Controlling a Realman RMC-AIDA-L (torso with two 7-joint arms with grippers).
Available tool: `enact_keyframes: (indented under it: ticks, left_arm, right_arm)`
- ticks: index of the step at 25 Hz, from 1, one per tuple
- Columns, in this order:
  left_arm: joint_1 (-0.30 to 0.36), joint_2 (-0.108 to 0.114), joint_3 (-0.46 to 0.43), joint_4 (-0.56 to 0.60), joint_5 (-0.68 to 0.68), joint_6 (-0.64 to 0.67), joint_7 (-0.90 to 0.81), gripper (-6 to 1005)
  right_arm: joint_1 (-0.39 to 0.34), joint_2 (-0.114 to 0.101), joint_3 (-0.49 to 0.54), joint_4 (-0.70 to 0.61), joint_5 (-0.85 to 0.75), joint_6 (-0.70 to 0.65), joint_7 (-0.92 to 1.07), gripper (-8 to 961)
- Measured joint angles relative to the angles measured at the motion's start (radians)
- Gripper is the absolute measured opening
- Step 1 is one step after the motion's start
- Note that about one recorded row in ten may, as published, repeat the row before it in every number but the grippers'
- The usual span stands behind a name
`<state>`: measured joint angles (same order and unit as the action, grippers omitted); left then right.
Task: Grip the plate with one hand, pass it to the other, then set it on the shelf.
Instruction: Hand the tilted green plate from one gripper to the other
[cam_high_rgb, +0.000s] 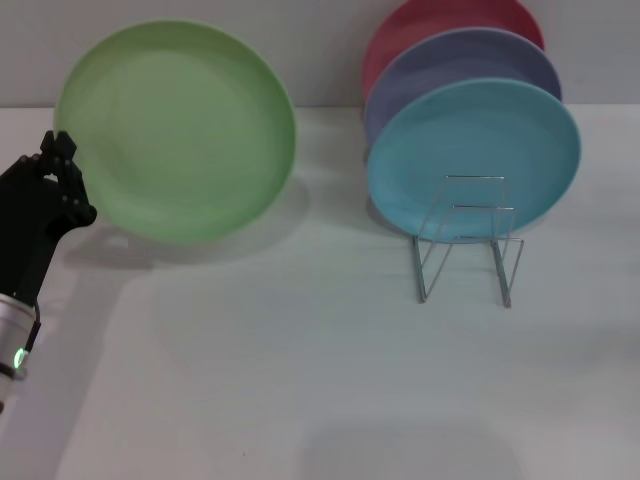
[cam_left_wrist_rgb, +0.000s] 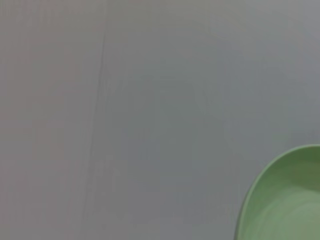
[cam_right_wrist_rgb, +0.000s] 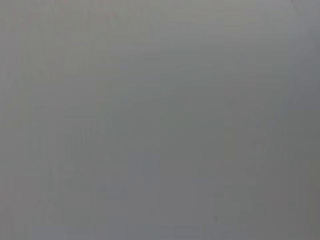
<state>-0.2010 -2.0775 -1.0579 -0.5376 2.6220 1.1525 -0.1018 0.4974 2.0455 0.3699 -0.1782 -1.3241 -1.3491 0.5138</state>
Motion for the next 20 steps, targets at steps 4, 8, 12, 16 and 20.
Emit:
enact_keyframes:
  ticks: [4,8,12,16,20]
  left_arm:
    - [-0.001,-0.001,0.026,0.033,-0.009,0.043,-0.002,33]
    - [-0.002,-0.001,0.041,0.048,-0.011,0.054,-0.002,33]
    - [-0.012,-0.001,0.078,0.075,-0.01,0.057,0.005,33]
    - [-0.016,-0.001,0.129,0.087,-0.01,0.073,0.02,33]
    - [-0.017,-0.002,0.158,0.087,-0.017,0.086,0.062,33]
  right_arm:
    - [-0.018,0.019,-0.002,-0.001,-0.001,-0.025,0.0,630]
    - [-0.038,0.028,-0.011,0.007,-0.003,-0.057,0.0,630]
    - [-0.055,0.029,-0.044,0.02,-0.003,-0.07,0.0,630]
    - [-0.062,0.03,-0.07,0.027,-0.003,-0.079,0.0,630]
    - [-0.077,0.03,-0.119,0.045,-0.004,-0.096,0.0,630]
